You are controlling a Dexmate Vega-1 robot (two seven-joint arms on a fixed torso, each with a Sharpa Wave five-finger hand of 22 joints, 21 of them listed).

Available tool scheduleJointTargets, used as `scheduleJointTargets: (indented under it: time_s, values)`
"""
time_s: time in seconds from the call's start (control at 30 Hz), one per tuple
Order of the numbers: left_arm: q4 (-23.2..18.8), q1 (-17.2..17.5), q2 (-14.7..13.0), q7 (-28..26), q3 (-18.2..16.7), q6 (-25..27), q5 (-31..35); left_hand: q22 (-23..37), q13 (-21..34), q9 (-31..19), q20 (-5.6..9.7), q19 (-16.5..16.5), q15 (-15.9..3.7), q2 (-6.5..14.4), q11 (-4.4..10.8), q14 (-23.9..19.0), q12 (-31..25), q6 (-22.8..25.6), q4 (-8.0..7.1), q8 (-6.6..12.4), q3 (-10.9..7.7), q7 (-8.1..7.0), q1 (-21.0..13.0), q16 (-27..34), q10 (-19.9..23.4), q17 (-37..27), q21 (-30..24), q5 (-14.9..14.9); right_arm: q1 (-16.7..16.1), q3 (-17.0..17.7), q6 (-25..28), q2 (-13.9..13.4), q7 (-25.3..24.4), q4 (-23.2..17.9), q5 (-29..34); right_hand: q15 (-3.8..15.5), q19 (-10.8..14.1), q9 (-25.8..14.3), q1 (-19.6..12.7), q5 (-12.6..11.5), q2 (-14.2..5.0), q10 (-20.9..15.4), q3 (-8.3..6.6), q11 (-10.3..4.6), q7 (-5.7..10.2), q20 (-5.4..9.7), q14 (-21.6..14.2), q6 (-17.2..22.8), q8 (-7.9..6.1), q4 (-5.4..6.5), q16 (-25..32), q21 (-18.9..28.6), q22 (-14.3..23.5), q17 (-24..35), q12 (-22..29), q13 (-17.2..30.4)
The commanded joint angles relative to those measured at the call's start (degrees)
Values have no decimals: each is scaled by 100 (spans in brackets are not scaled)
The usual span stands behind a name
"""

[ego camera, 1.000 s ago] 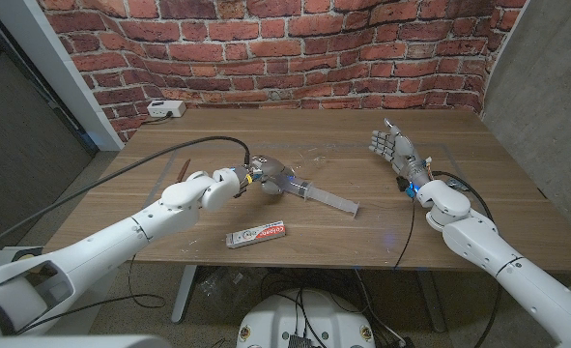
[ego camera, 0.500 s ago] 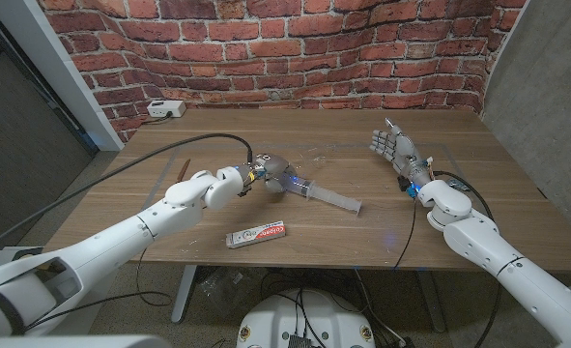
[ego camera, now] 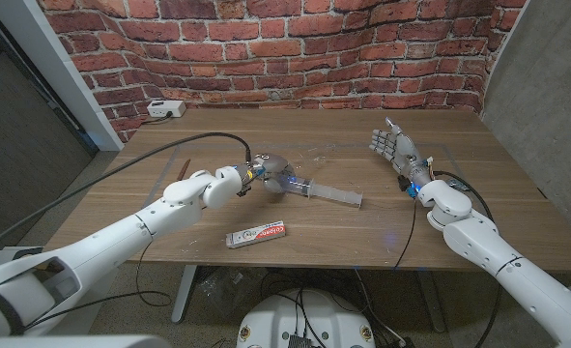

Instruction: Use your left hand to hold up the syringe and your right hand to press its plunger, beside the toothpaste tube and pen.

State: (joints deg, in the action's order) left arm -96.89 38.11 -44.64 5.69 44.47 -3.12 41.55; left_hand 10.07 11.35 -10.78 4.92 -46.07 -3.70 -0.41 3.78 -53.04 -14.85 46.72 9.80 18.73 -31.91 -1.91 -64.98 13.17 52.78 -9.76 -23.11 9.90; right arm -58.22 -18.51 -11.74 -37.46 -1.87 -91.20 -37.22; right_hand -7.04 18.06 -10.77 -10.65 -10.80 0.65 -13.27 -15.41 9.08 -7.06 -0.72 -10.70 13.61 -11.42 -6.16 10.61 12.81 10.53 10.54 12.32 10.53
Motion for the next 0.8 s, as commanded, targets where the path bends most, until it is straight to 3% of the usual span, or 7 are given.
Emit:
scheduleJointTargets:
  time_s: [0.03, 0.8]
  values:
    - [-243, 107, -105, -252, -82, 67, 158, 23, 13, -32, 119, -97, -813, 405, 388, -447, 3, 1058, -162, 11, -223, 77, -303, -8, 450, -31, -32, 27, -25, 7, -84, 16, 17, 15, -2, -2, 65, -15, -42, 12, -28, -41, -15, -17, 3, 5, -66, 42, 17, -34, 1, -17, 10, 7, -8, 16]
    - [-773, 640, -310, -693, -555, 163, -110, 25, 26, -36, 112, -96, -802, 446, 415, -522, 70, 1131, -187, -43, -254, 53, -299, -82, 522, -38, -31, 22, -92, 111, -286, -15, 5, -69, 53, -1, 70, -15, -54, 11, -34, -55, -13, -20, 6, 2, -72, 51, 15, -47, 0, -25, 11, 5, -5, 16]
